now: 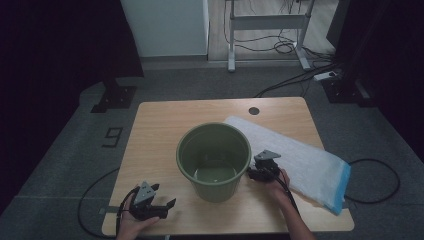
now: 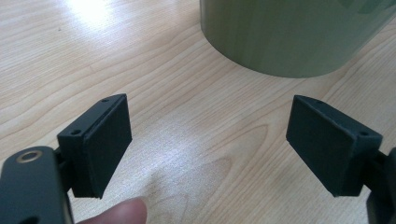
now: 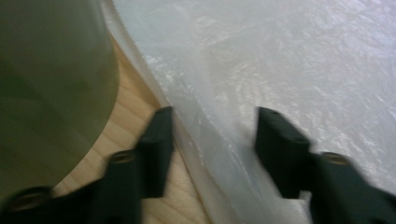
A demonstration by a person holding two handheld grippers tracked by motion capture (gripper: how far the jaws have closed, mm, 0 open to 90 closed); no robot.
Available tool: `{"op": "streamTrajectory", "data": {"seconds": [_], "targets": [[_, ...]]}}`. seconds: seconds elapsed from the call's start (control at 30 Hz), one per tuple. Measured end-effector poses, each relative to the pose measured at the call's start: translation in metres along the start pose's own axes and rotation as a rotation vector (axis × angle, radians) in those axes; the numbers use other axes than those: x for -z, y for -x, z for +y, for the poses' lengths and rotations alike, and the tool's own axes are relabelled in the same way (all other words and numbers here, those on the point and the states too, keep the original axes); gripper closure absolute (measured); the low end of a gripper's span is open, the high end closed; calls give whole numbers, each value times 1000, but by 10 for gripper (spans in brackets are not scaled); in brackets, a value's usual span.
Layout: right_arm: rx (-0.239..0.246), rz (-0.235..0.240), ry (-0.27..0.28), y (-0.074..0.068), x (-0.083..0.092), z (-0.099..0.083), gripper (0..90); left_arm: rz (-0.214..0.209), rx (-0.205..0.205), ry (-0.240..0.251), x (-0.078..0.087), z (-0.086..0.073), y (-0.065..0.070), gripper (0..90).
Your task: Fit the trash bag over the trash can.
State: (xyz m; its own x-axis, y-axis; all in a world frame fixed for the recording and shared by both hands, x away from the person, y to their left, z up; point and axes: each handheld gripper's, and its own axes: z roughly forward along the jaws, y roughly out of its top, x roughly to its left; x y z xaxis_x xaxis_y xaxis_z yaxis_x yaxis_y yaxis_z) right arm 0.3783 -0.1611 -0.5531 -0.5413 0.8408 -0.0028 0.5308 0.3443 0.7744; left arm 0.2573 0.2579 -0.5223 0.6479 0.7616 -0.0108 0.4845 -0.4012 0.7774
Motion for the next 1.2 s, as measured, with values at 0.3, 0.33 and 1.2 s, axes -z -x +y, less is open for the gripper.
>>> {"op": "streamTrajectory", "data": {"seconds": [0.3,0.33,1.2], "targets": [[-62,-32,64,17,15,-5,889,3,-6,-10,-1,-1,2,137],[-62,-32,64,17,15,-5,889,3,-6,-10,-1,-1,2,136],[-113,-61,434,36,132,31,893,17,6,-8,0,-2,2,137]]}}
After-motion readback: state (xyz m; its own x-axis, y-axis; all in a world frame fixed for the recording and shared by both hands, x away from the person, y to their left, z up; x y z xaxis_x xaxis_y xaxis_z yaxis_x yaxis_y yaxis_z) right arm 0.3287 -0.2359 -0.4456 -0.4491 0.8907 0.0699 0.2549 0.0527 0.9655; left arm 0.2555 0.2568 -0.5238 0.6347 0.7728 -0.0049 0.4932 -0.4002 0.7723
